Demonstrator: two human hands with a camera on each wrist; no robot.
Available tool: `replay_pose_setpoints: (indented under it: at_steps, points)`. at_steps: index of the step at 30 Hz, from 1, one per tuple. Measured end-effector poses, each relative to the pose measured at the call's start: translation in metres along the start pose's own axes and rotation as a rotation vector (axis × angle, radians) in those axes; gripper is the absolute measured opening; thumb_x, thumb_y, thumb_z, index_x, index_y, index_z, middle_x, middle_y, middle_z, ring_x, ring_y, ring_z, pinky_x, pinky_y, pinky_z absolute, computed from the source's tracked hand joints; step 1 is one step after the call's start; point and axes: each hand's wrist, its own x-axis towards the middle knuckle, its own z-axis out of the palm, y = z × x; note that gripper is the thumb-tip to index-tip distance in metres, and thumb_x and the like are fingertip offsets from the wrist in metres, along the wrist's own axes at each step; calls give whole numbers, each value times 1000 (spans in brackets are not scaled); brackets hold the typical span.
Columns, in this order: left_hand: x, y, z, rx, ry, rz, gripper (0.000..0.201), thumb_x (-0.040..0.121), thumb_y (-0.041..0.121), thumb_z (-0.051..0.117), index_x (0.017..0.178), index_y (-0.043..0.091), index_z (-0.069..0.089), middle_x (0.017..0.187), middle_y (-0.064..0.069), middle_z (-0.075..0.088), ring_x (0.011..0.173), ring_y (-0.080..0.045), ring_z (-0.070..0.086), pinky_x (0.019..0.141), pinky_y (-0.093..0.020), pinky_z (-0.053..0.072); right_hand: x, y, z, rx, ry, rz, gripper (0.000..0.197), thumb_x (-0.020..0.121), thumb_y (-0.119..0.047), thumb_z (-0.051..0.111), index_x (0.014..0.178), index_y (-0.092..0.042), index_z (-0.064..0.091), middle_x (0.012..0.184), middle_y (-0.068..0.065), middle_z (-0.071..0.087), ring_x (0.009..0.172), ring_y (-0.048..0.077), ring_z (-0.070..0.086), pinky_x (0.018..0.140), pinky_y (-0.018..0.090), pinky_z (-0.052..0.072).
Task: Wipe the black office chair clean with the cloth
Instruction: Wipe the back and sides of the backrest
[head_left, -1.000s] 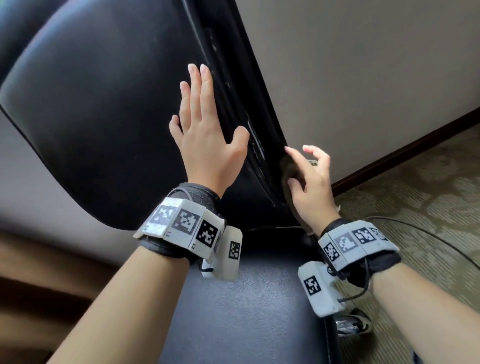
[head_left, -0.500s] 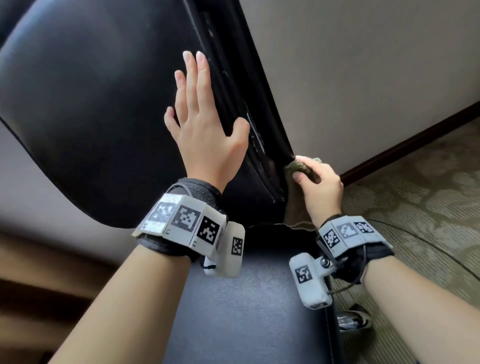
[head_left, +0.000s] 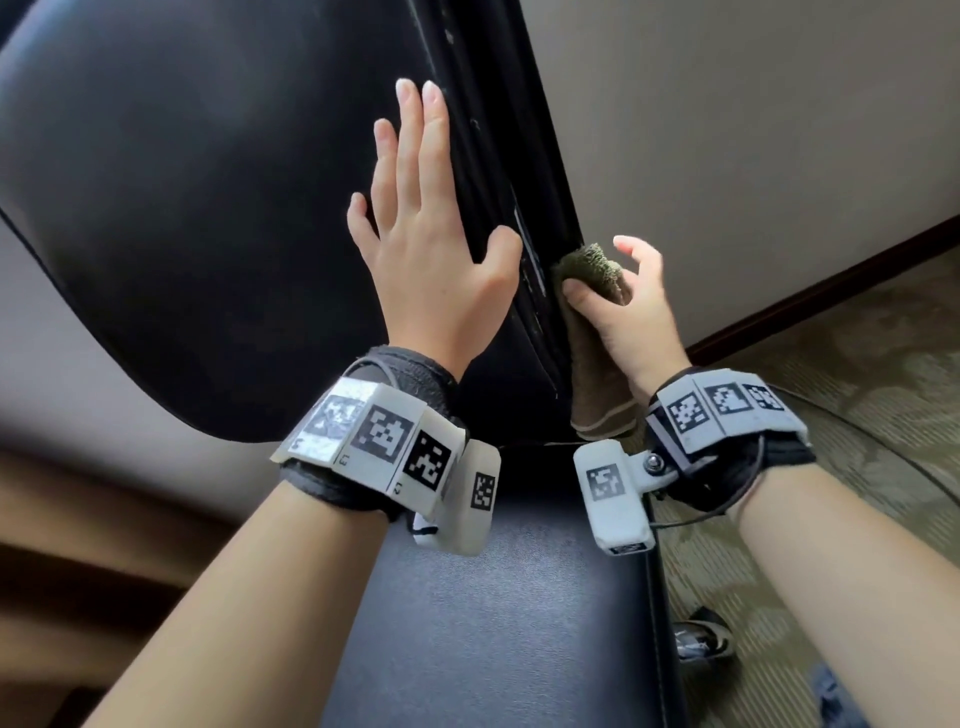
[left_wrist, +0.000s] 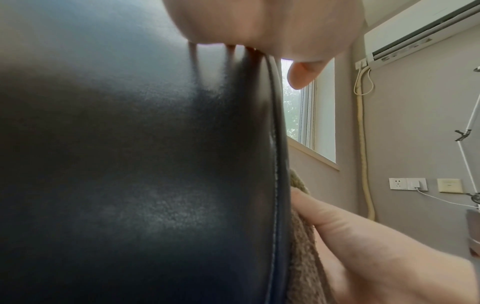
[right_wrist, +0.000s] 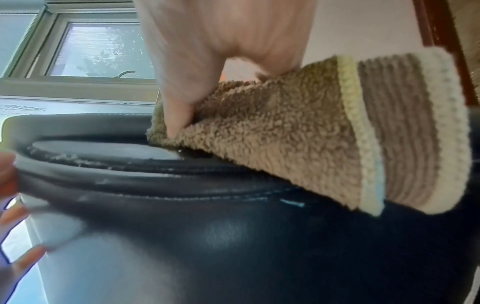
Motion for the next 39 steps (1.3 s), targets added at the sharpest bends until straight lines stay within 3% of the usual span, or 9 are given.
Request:
replay_pose_setpoints:
  at_steps: [9,13,16,19,23,26,31,35,39]
  points:
    - [-2,-6,-3,6,-33,28,84,71,20,51,149,15,18,157,-3,13,144,-22,6,114,-43,7,-5,23,-2,0,56,77,48,81,-17,71,123,-18,49,117,1,59,109,13,56,102,36,42]
    - [-2,-5,-3,4,-36,17,85,71,20,51,149,15,18,157,-2,12,144,-22,6,115,-48,9,-13,49,-11,-51,107,151,55,76,-18,75,123,-16,46,119,9,57,110,20,55,102,42,41]
    - [-3,-4,-3,9,-32,18,85,71,19,52,149,15,18,157,-3,12,144,-23,6,114,-49,9,-18,57,-16,-161,199,173,64,74,-19,76,124,-16,37,124,10,42,108,21,44,99,23,34]
    - [-3,-5,-3,8,-26,28,85,71,18,52,149,14,18,157,-4,13,144,-24,6,115,-47,8,-28,52,-10,-272,361,-10,47,72,-9,75,102,-15,40,107,3,32,95,14,33,79,10,28]
    - [-4,-6,-3,20,-26,40,86,71,18,52,149,13,18,157,-4,13,144,-24,7,114,-47,10,-37,52,-2,-292,393,-216,30,75,-10,72,71,-25,47,83,-13,42,83,14,49,86,27,40]
    - [-3,-9,-1,31,-10,57,86,69,19,52,148,12,19,157,-5,14,144,-24,9,113,-46,13,-46,63,-7,-320,308,-341,16,74,-15,69,90,-18,65,97,-6,49,99,18,52,95,26,39]
    - [-5,-7,4,23,47,62,85,68,18,52,147,8,22,156,-9,18,144,-26,11,112,-44,11,-53,89,-24,-523,65,-441,59,71,-11,67,128,-17,55,130,5,36,122,18,35,107,7,17]
    - [-5,-6,10,-16,85,45,81,71,16,53,147,7,24,155,-10,18,143,-27,11,112,-46,6,-46,98,-30,-658,71,-532,64,70,12,58,128,-15,55,132,22,41,119,33,41,107,5,13]
    - [-5,-6,11,-13,102,55,80,72,16,54,146,7,24,155,-12,19,143,-29,11,112,-48,8,-43,100,-39,-678,31,-518,70,67,17,43,126,-18,56,127,20,45,116,37,44,105,10,20]
